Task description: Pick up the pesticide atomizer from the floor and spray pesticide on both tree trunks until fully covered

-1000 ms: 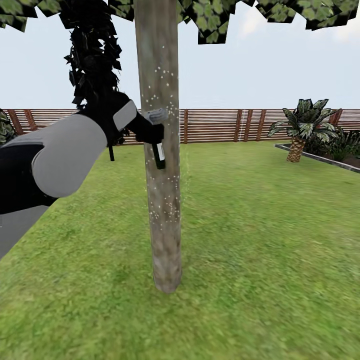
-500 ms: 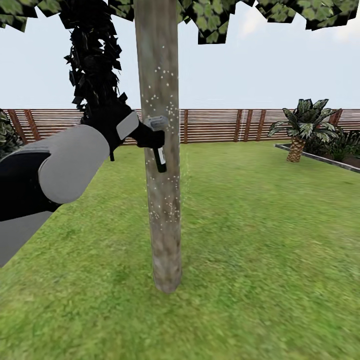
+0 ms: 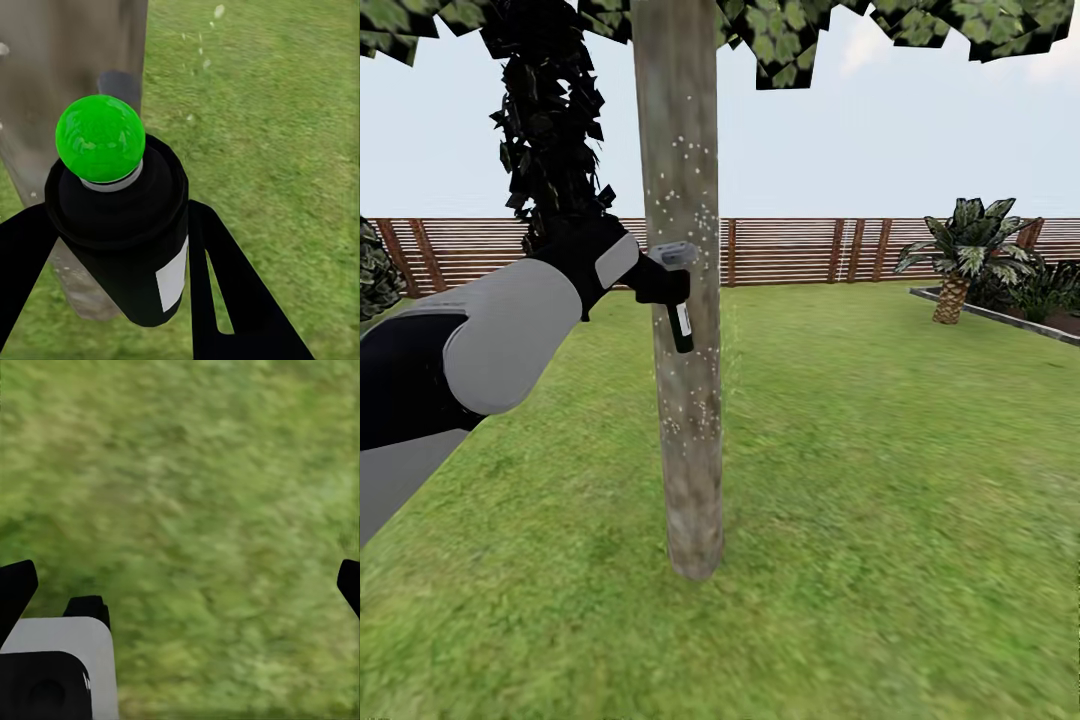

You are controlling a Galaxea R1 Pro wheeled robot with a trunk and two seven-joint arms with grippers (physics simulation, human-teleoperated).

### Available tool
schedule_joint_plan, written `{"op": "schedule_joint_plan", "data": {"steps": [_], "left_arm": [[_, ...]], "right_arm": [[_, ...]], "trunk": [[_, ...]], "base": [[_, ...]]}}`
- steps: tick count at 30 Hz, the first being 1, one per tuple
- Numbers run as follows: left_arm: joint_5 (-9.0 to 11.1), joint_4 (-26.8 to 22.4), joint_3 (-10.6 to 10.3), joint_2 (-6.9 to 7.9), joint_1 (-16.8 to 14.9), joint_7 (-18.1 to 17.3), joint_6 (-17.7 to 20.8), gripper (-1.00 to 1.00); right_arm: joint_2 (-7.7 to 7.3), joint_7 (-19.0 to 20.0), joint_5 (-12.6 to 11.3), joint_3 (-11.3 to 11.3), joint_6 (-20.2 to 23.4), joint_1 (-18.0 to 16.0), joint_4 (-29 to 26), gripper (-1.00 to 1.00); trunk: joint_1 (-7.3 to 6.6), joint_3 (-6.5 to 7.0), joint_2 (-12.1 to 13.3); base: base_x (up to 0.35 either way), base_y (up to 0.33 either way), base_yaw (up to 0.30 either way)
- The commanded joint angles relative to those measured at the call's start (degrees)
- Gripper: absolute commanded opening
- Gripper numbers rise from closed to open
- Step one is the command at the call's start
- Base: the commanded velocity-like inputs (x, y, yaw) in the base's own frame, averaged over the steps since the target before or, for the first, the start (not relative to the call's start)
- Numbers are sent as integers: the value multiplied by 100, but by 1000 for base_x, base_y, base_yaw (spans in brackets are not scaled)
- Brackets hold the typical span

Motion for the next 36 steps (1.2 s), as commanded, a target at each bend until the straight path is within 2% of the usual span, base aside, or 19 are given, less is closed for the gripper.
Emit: {"op": "schedule_joint_plan", "data": {"steps": [1,5,6,9,12,15,17,21,23,27,30,32,36], "left_arm": [[-8,-1,2,2,1,12,-1,-100],[-8,-1,2,-1,21,12,-3,-100],[-8,-1,2,-2,78,15,-12,-100],[-20,0,2,-3,387,25,-373,-100],[-117,3,2,-6,691,28,-570,-100],[-193,6,2,-11,832,29,-679,-100],[-215,7,2,-80,873,29,-714,-100],[-222,8,1,-80,905,29,-727,-100],[-227,8,2,-80,1084,30,-772,-100],[-237,5,2,-80,1389,30,-1116,-100],[-336,4,2,-80,1520,30,-1172,-100],[-489,3,2,-80,1698,30,-1278,-100],[-560,5,2,-80,1844,30,-1451,-100]], "right_arm": [[0,0,1,-1,0,1,0,100],[0,0,1,-1,0,0,1,100],[0,0,1,-1,0,0,0,100],[0,0,1,4,0,2,0,100],[0,0,0,-1,0,2,0,100],[0,0,0,2,0,2,0,100],[0,0,1,1,0,2,0,100],[0,0,1,-2,0,2,0,100],[0,0,1,0,0,2,1,100],[0,0,1,1,0,5,-1,100],[0,0,1,1,0,6,0,100],[0,0,1,2,0,8,1,100],[0,0,1,-1,0,9,1,100]], "trunk": [[0,0,0],[0,0,0],[0,0,0],[0,0,0],[0,0,0],[0,0,0],[0,0,0],[0,0,0],[0,0,0],[0,0,0],[0,0,0],[0,0,0],[0,0,0]], "base": [[-51,1,0],[-15,0,0],[-4,0,0],[-1,0,0],[0,0,0],[0,0,0],[0,0,0],[0,0,0],[0,0,0],[0,0,0],[0,0,0],[0,0,0],[0,0,0]]}}
